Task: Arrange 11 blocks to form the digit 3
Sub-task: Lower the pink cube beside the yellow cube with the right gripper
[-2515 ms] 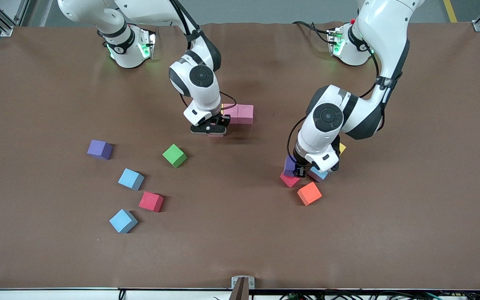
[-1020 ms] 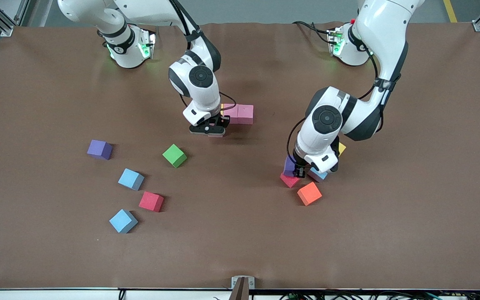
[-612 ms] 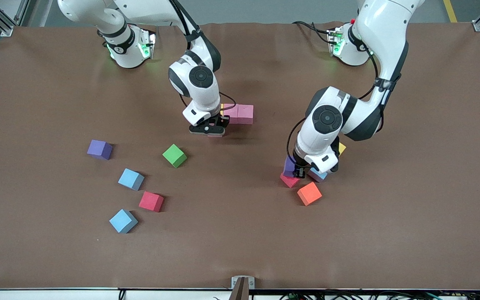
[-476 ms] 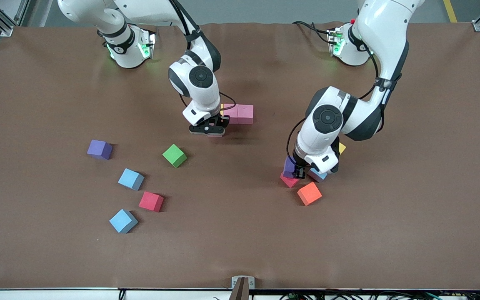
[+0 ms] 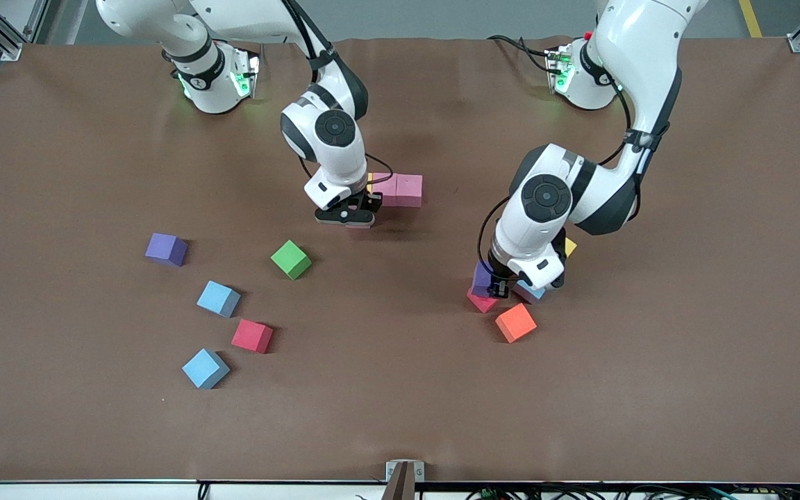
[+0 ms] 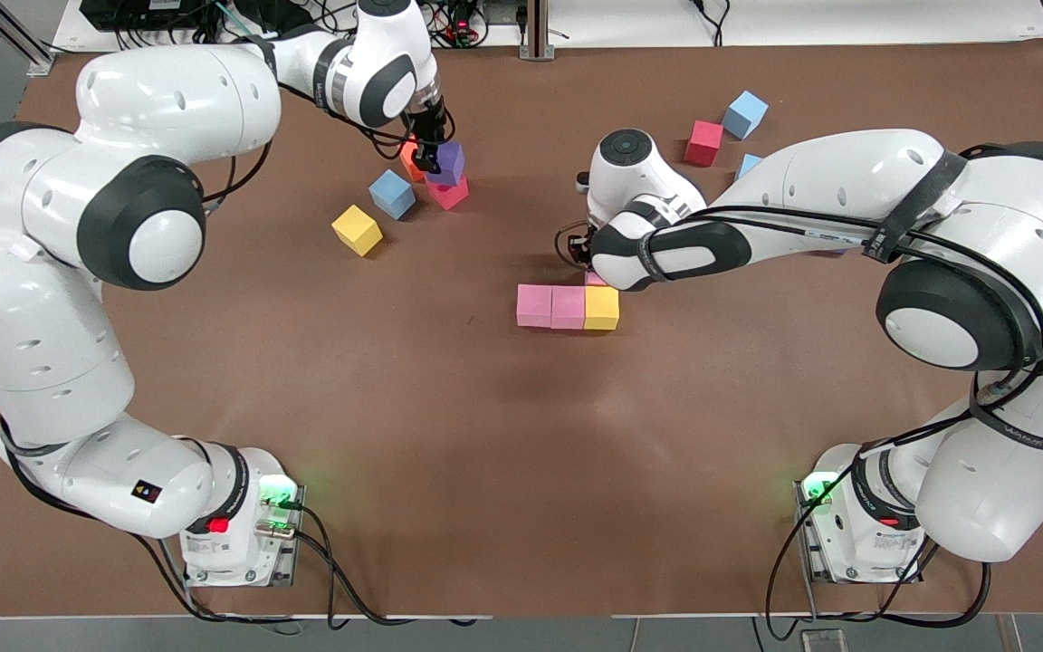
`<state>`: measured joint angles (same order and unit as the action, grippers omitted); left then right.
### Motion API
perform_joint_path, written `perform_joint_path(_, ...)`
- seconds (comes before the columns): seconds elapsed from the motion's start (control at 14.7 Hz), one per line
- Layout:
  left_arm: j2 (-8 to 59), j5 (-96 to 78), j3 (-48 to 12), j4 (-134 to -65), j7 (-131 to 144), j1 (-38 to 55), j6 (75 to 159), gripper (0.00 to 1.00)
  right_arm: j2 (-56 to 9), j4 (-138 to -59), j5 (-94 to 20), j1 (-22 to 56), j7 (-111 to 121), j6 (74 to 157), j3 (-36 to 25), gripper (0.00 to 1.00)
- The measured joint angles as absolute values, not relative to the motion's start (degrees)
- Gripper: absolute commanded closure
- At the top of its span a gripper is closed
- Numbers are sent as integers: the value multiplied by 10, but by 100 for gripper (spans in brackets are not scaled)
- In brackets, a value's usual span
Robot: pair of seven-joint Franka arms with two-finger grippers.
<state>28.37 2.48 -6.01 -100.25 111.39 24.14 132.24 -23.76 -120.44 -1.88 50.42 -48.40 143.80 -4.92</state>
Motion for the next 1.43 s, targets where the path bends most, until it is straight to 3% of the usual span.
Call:
perform_joint_path(0.82, 285, 25, -60, -1003, 1114, 241, 1319, 68, -238, -1204, -19, 504, -486, 1437, -49, 97)
perform_joint_path(0.88, 286, 25, -60, -1003, 1114, 241, 1319, 68, -238, -1204, -19, 504, -486, 1437, -50, 92)
perform_joint_path(0.95, 286, 25, -60, -1003, 1114, 241, 1319, 68, -238, -1204, -19, 504, -486, 1437, -50, 78)
perform_joint_path(1.02, 287, 25, -60, -1003, 1114, 241, 1319, 68, -238, -1204, -19, 504, -486, 1437, -50, 36)
perform_joint_path(1.09, 287, 25, -60, -1003, 1114, 241, 1319, 68, -238, -1204, -19, 504, -486, 1437, -50, 3)
perform_joint_path(1.43, 287, 25, -59, -1003, 1114, 241, 1319, 68, -238, -1204, -19, 504, -486, 1433, -53, 0)
